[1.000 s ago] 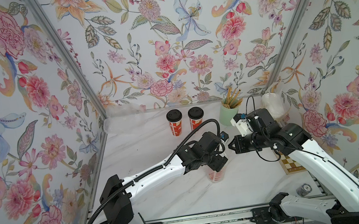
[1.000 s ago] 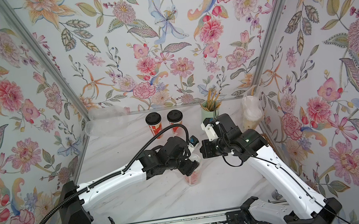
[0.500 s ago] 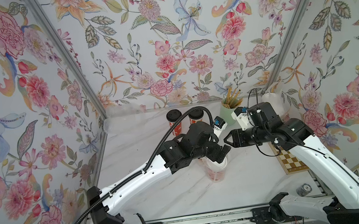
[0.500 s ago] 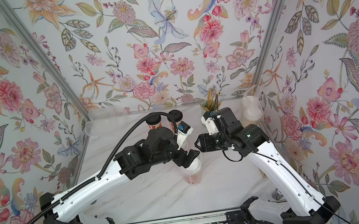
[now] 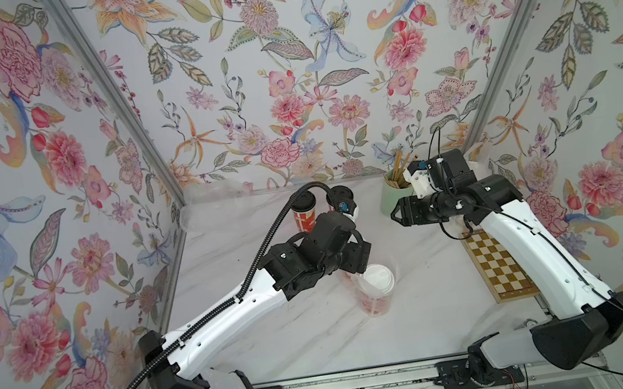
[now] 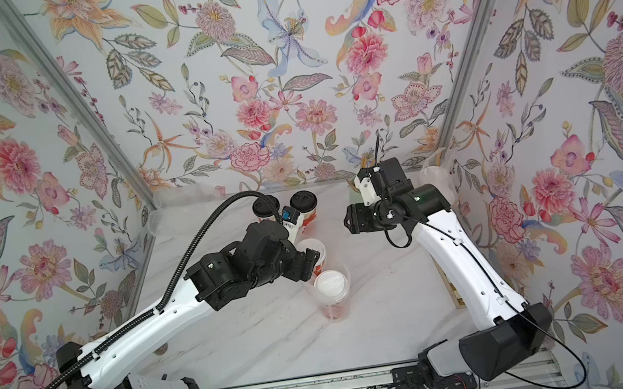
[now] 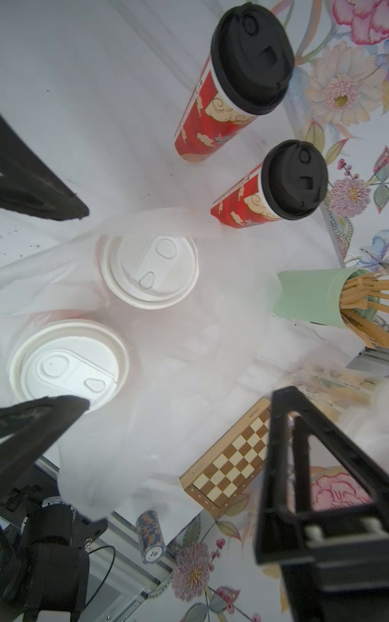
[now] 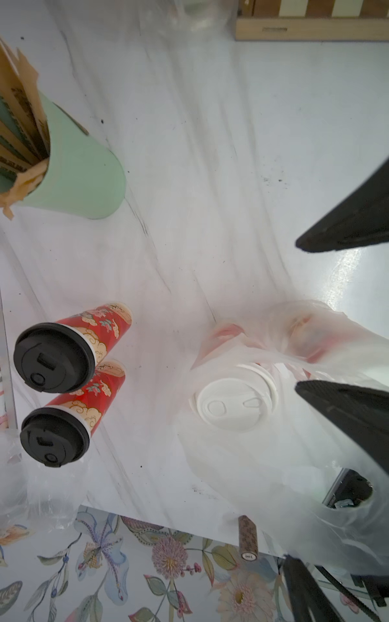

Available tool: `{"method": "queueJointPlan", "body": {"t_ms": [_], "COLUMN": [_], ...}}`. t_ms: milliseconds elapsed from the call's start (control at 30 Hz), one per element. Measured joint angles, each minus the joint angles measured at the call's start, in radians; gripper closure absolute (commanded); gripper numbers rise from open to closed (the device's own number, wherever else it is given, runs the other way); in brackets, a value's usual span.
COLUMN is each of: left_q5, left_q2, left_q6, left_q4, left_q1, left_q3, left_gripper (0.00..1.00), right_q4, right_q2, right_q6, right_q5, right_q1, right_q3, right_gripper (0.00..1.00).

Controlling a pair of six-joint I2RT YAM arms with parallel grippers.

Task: Pack milk tea into plastic carrier bags
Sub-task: Place the milk tea cup in the plastic carrier bag, then pick up the straw from the container.

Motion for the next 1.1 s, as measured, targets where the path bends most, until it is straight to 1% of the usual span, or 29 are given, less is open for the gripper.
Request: {"method": "queueJointPlan", "body": {"t_ms": [67, 133, 267, 333, 433, 600, 700, 867, 1000, 1100], "left_q5": [0.006, 0.028, 0.08, 0.098, 0.117, 0.151, 0.164, 0.185, 0.185, 0.185], "left_q2": [-0.005, -0.018, -0.062, -0.084, -0.114, -0.131, -0.131, -0.131, -0.131, -0.131], "left_q6": [-0.031, -0.052, -0.097, -0.114, -0.136, -0.157, -0.165, -0.172, -0.172, -0.172], "left_q4": [0.018, 0.051, 0.135, 0.17, 0.22, 0.289, 0.308, 0.334, 0.336, 0.337], "left_q1": [0.019, 0.043, 0.092, 0.105, 0.117, 0.122, 0.123, 0.124, 0.124, 0.124], "left_q3": [-0.053, -0.105, -0.195, -0.219, -0.24, -0.25, -0.25, -0.254, -0.255, -0.255], "left_gripper": [0.36, 0.48, 0.7, 0.77, 0.86, 0.87, 0.84, 0.83, 0.83, 0.83], "right_q4": [0.005, 0.018, 0.074, 0.101, 0.127, 0.151, 0.159, 0.165, 0.165, 0.164], "right_q2": [0.042, 0.079, 0.156, 0.208, 0.296, 0.441, 0.522, 0.654, 0.739, 0.777], "right_q6": [-0.018, -0.032, -0.061, -0.076, -0.09, -0.093, -0.088, -0.043, -0.002, 0.023], "right_q5": [0.016, 0.031, 0.048, 0.048, 0.052, 0.056, 0.063, 0.093, 0.113, 0.135], "right_q1": [-0.028, -0.058, -0.119, -0.142, -0.165, -0.196, -0.208, -0.221, -0.231, -0.235], "right_q3": [0.036, 0.074, 0.15, 0.196, 0.273, 0.407, 0.484, 0.602, 0.682, 0.706], "right_gripper": [0.39, 0.42, 0.53, 0.55, 0.57, 0.6, 0.63, 0.73, 0.74, 0.73]}}
